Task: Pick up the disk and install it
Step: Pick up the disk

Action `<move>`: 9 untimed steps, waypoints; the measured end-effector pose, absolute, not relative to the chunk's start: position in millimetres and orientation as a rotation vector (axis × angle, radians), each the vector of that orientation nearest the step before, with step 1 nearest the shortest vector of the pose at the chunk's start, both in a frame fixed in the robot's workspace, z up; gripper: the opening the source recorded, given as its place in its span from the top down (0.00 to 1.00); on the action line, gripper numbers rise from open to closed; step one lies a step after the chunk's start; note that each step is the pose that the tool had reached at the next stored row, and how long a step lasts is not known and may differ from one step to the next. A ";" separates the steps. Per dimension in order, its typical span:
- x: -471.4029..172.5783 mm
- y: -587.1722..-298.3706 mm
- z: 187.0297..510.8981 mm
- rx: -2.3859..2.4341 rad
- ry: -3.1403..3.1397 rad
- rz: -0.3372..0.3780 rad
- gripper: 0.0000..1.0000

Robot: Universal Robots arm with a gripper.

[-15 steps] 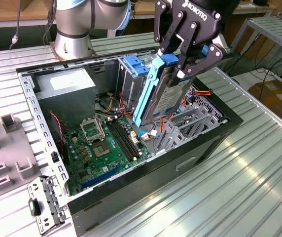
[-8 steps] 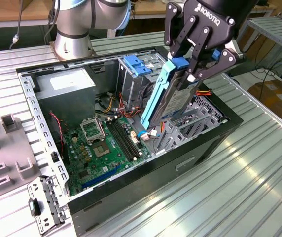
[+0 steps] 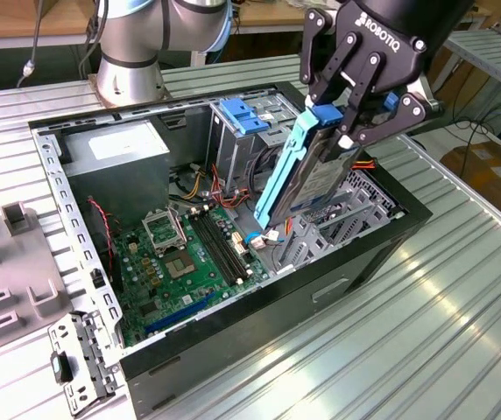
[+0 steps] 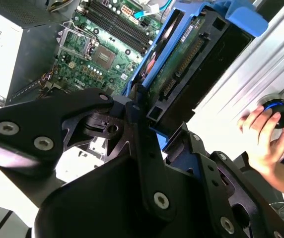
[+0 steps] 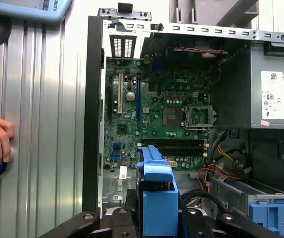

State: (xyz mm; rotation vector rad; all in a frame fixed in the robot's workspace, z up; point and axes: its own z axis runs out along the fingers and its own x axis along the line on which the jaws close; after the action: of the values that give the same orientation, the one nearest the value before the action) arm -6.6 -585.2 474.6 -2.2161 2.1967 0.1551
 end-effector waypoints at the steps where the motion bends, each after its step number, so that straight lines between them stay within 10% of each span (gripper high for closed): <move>1: -5.9 -585.8 474.4 -2.214 2.197 0.157 0.63; 9: 11.8 -590.5 471.5 -2.209 2.195 0.166 0.63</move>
State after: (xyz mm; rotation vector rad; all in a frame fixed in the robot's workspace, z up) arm 11.8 -590.5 471.5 -2.2088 2.1954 0.1656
